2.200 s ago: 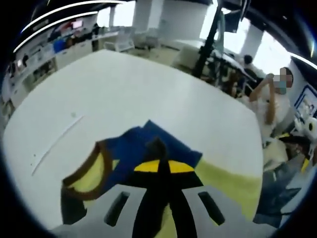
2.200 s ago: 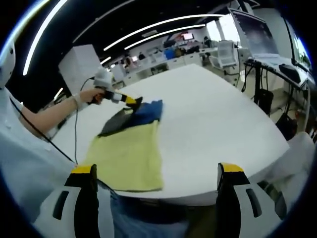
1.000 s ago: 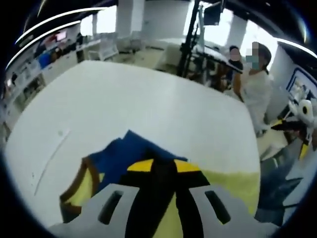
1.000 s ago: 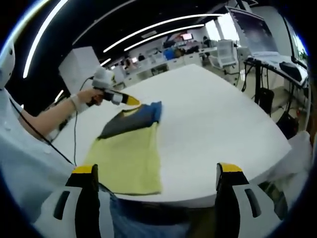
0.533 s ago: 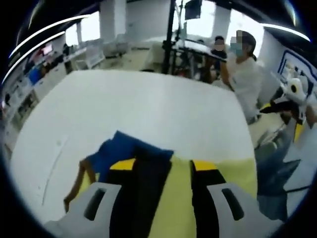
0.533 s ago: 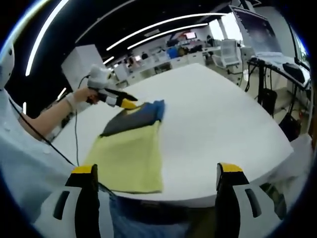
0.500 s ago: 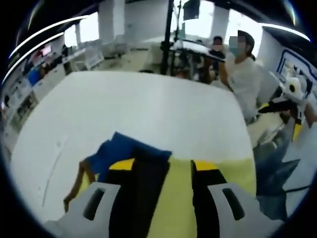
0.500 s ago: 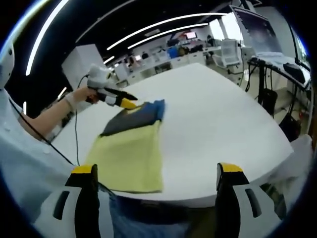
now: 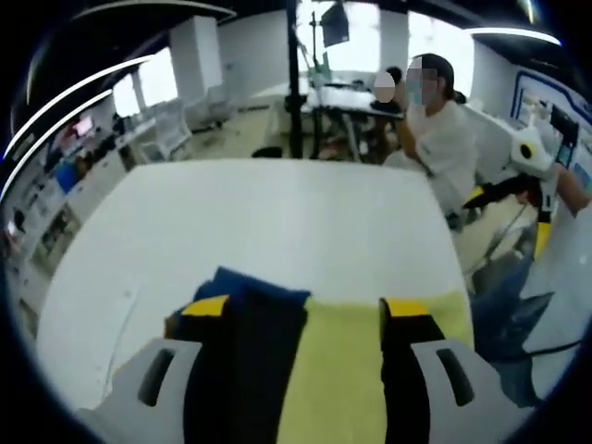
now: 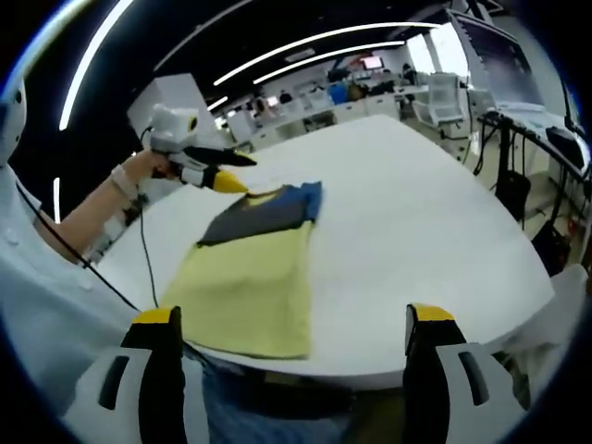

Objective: Fold the garment on the visible template until the final outline fits inside the template.

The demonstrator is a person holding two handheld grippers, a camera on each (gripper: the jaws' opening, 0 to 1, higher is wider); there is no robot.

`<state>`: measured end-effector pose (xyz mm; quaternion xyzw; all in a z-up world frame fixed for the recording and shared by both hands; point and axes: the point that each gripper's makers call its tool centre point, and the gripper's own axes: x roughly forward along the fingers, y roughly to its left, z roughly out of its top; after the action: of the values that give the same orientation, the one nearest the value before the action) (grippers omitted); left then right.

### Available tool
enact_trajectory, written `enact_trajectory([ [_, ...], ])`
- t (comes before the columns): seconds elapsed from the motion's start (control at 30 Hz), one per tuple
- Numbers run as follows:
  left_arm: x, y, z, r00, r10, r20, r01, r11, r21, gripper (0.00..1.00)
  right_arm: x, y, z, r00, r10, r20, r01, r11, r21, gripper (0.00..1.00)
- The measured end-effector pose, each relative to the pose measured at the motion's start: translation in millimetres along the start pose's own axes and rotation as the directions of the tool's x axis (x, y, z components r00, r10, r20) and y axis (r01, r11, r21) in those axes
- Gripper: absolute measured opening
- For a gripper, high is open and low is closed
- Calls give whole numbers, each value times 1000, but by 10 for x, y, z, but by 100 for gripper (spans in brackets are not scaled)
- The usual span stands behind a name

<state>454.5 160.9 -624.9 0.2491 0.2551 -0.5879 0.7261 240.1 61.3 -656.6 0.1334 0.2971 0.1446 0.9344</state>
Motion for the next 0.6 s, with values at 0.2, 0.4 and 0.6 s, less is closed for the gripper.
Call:
enact_trajectory([
  [0.2,-159,-41,21,1000,14,16,-15,1000,12,68,67,87,22,999,36,-19,-36,999,-25,99],
  [0.4,-323,-81,-60,999,52,2,-52,998,34,73,124,142,42,998,58,-38,-60,997,-51,100],
  [0.6,-503,-96,-184,995,95,-19,-94,995,44,80,198,225,70,996,77,-38,-79,994,-70,100],
])
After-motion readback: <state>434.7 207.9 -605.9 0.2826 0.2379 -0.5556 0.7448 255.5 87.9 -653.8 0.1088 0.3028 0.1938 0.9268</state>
